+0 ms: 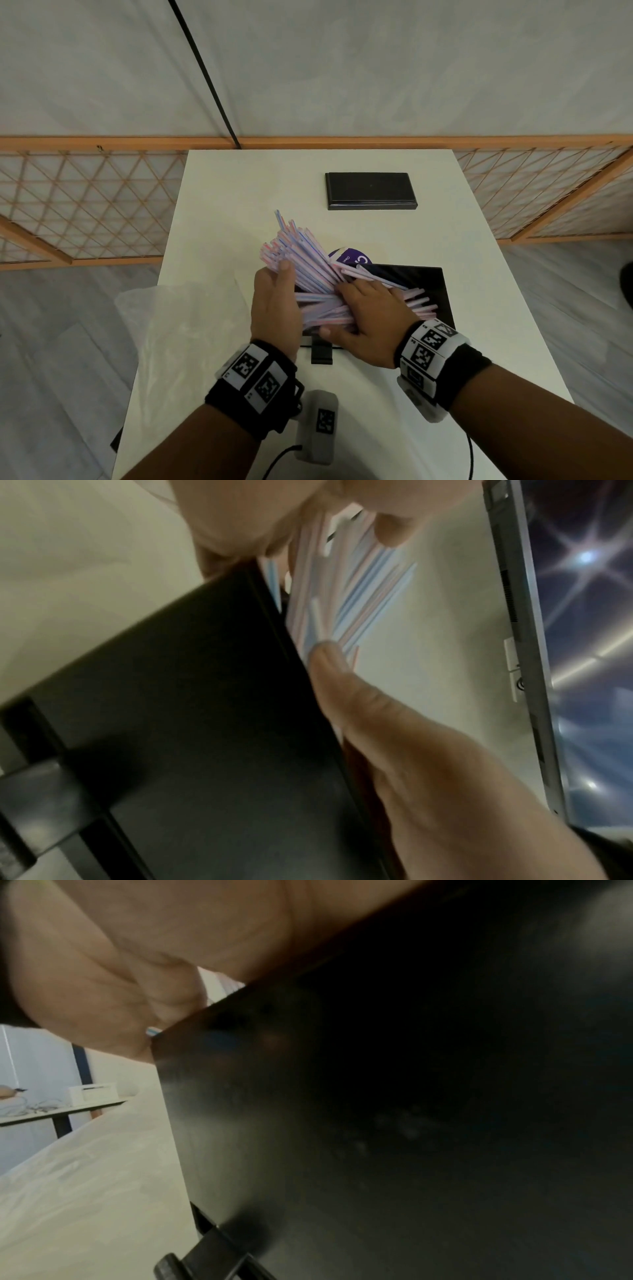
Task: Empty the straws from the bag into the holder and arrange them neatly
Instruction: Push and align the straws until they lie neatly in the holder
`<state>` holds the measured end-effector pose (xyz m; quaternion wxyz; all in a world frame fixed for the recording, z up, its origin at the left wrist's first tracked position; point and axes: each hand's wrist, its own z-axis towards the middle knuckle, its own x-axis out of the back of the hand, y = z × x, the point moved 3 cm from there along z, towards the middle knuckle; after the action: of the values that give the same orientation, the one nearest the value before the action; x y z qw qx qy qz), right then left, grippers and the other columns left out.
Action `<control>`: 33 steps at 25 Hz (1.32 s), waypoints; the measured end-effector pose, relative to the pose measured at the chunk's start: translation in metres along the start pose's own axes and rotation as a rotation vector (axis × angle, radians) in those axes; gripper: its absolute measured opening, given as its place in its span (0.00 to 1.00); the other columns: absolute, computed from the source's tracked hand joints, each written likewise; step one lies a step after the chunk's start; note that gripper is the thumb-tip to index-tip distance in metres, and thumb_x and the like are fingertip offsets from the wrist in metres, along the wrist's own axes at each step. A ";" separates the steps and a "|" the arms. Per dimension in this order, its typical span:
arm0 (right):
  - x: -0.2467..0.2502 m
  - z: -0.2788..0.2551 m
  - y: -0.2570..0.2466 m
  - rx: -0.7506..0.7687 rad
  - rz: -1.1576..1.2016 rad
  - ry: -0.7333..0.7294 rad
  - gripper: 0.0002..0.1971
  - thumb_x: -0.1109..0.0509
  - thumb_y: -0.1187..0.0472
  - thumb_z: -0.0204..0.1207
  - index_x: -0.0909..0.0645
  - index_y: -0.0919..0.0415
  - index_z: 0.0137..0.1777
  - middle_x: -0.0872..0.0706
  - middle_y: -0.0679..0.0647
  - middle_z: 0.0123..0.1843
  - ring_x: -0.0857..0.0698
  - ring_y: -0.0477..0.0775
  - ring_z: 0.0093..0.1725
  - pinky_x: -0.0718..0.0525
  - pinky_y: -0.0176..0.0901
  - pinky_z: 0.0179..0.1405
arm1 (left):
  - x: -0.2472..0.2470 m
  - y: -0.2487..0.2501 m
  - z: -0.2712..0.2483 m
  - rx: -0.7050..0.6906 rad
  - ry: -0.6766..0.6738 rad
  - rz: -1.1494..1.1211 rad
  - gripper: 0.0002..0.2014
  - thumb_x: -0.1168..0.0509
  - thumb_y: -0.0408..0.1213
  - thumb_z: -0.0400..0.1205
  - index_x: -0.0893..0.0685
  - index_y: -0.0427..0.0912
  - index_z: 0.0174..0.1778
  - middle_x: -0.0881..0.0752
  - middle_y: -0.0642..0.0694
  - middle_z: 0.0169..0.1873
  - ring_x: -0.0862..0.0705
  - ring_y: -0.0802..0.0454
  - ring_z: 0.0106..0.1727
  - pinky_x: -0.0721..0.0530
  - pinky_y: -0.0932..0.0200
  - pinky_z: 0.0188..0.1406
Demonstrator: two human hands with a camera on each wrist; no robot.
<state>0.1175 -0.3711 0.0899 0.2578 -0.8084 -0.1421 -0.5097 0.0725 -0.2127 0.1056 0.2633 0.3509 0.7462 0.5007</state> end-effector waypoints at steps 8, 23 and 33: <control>-0.004 0.005 -0.014 -0.014 -0.012 0.028 0.34 0.54 0.23 0.72 0.30 0.51 0.60 0.21 0.52 0.62 0.23 0.59 0.63 0.30 0.58 0.66 | -0.005 0.000 -0.001 -0.144 0.075 -0.142 0.12 0.38 0.46 0.90 0.18 0.46 0.65 0.12 0.50 0.53 0.11 0.49 0.56 0.11 0.47 0.58; 0.002 0.003 -0.018 0.089 0.145 0.153 0.34 0.50 0.26 0.72 0.27 0.52 0.62 0.21 0.50 0.59 0.24 0.55 0.58 0.25 0.54 0.61 | 0.001 -0.010 0.011 -0.199 -0.015 -0.125 0.14 0.28 0.49 0.79 0.18 0.54 0.58 0.10 0.53 0.52 0.09 0.57 0.51 0.10 0.53 0.51; 0.012 -0.031 0.053 -0.230 0.084 0.127 0.48 0.47 0.16 0.62 0.30 0.56 0.68 0.22 0.51 0.58 0.22 0.55 0.59 0.20 0.50 0.61 | -0.004 -0.015 0.008 -0.180 -0.052 -0.171 0.29 0.25 0.57 0.69 0.19 0.53 0.64 0.11 0.49 0.60 0.11 0.51 0.61 0.14 0.47 0.61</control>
<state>0.1258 -0.4325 0.0972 0.1929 -0.8041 -0.0320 -0.5615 0.0768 -0.2149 0.0890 0.3551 0.2737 0.7183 0.5321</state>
